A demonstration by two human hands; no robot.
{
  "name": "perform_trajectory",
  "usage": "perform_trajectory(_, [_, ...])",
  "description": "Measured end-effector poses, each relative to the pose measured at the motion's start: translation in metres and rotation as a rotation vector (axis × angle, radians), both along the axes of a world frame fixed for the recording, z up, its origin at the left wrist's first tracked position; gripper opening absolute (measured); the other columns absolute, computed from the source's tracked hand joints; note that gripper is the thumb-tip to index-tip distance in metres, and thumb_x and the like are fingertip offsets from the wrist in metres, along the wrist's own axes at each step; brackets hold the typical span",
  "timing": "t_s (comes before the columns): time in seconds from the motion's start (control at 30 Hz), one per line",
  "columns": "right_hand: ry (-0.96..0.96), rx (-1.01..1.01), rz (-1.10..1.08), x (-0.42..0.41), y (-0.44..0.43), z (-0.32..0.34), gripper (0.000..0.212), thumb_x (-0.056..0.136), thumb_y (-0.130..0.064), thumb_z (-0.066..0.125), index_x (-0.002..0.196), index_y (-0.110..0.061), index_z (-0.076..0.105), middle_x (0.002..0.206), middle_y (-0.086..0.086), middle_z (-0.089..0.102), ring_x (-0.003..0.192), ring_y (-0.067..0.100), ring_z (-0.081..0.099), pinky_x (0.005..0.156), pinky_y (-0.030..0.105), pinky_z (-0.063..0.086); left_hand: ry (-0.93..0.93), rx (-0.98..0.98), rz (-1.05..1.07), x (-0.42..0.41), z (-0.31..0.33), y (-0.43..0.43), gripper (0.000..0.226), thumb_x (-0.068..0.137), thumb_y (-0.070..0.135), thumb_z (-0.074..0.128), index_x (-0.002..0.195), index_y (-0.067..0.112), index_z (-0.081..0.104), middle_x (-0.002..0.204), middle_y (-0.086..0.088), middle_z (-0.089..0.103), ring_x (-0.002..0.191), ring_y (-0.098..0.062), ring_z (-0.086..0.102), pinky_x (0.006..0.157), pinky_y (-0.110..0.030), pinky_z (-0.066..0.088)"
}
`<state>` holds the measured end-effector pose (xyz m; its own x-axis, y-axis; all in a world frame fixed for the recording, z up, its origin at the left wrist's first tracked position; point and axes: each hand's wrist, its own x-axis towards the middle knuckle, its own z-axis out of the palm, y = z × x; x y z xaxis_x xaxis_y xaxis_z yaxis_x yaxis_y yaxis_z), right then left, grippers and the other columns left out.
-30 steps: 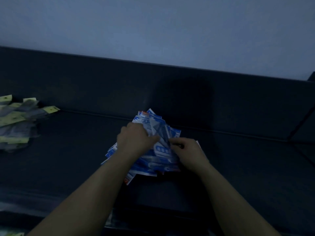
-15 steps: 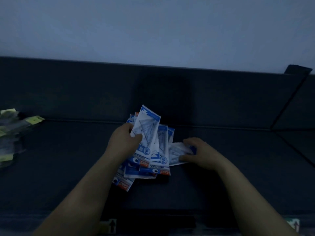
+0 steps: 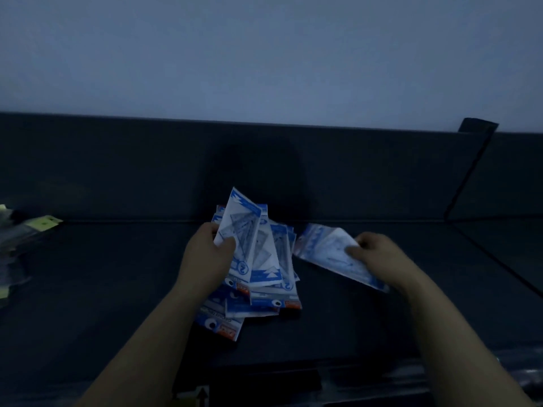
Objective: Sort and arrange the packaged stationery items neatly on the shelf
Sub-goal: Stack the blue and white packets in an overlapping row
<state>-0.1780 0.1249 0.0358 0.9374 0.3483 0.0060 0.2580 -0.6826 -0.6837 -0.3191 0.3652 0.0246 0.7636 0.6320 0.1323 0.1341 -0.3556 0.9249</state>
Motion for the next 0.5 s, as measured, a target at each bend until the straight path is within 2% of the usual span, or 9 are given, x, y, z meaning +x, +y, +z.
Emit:
perform_trajectory(0.1, [0.021,0.175,-0.138,0.003,-0.016,0.011,0.011,0.088,-0.019,0.061,0.09,-0.008,0.063,0.08,0.004,0.065,0.067,0.015,0.058,0.057,0.026,0.041,-0.047,-0.075,0.015,0.001,0.002,-0.001,0.015,0.095,0.016,0.052,0.084,0.026,0.049,0.086,0.005,0.058,0.075,-0.01,0.057,0.055,-0.023,0.041])
perform_trajectory(0.2, [0.203,0.52,-0.146,-0.003,-0.013,0.014,0.005,0.088,-0.01,0.061,0.093,-0.009,0.061,0.084,0.009,0.07,0.067,0.018,0.064,0.061,0.03,0.048,-0.105,-0.165,-0.007,0.003,0.005,-0.006,0.018,0.095,0.012,0.053,0.085,0.027,0.053,0.09,0.0,0.063,0.081,-0.016,0.062,0.063,-0.029,0.05])
perform_trajectory(0.3, [0.363,0.764,-0.095,-0.012,-0.001,0.01,0.016,0.087,0.002,0.055,0.098,-0.009,0.06,0.088,0.014,0.071,0.065,0.02,0.068,0.061,0.033,0.053,-0.098,-0.299,-0.048,0.005,0.007,-0.014,0.01,0.094,0.01,0.056,0.095,0.018,0.062,0.094,-0.006,0.068,0.085,-0.024,0.067,0.072,-0.036,0.056])
perform_trajectory(0.4, [0.493,0.895,-0.037,-0.022,0.014,0.008,0.019,0.088,0.004,0.049,0.098,-0.006,0.062,0.084,0.015,0.07,0.063,0.021,0.067,0.058,0.032,0.053,-0.078,-0.458,-0.065,0.007,0.006,-0.021,0.016,0.09,0.007,0.061,0.105,0.013,0.059,0.102,-0.011,0.068,0.09,-0.03,0.068,0.081,-0.048,0.057])
perform_trajectory(0.5, [0.571,0.92,0.01,-0.033,0.035,0.007,0.015,0.09,0.0,0.051,0.095,-0.004,0.064,0.081,0.014,0.071,0.063,0.021,0.068,0.055,0.03,0.054,-0.058,-0.525,-0.084,0.006,0.003,-0.025,0.014,0.091,0.005,0.061,0.099,0.016,0.056,0.105,-0.012,0.065,0.093,-0.033,0.066,0.084,-0.051,0.055])
